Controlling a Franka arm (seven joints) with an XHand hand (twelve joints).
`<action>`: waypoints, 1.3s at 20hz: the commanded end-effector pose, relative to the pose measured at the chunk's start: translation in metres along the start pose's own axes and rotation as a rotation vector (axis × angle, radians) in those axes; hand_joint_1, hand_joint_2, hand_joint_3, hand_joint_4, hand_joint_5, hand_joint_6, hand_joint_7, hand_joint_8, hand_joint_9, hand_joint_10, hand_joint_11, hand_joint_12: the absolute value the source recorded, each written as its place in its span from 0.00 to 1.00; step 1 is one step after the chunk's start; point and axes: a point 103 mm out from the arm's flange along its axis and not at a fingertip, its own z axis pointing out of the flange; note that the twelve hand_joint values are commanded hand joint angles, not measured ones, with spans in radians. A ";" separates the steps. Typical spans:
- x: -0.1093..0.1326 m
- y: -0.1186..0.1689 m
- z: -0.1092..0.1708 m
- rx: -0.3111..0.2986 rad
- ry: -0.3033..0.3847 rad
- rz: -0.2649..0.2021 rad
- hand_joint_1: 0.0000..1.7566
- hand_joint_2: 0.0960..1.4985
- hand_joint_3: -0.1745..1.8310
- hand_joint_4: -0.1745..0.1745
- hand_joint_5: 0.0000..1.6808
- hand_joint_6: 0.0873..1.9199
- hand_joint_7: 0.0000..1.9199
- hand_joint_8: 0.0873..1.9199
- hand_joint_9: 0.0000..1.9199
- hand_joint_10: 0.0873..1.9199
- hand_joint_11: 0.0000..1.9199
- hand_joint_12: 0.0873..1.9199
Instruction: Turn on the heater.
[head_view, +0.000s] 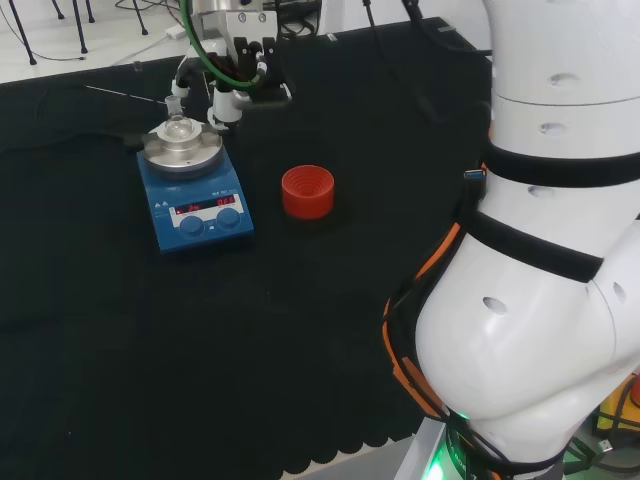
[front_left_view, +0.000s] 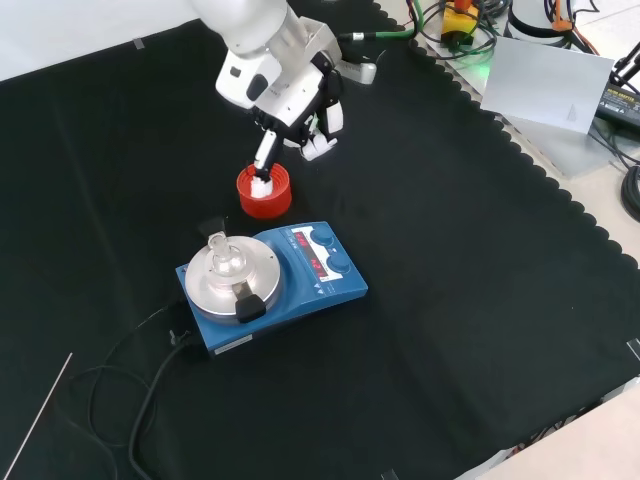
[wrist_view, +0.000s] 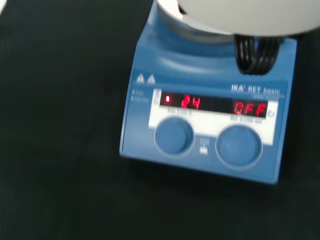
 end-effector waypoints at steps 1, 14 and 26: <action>0.001 -0.007 0.011 0.166 -0.095 -0.011 0.89 0.27 0.74 0.32 0.22 0.11 1.00 0.88 1.00 0.86 1.00 0.83; 0.008 -0.037 0.023 0.182 -0.109 -0.015 0.89 0.27 0.74 0.31 0.23 0.11 1.00 0.88 1.00 0.86 1.00 0.82; 0.005 -0.064 0.046 0.201 -0.125 -0.020 0.89 0.27 0.74 0.31 0.23 0.10 1.00 0.88 1.00 0.86 1.00 0.82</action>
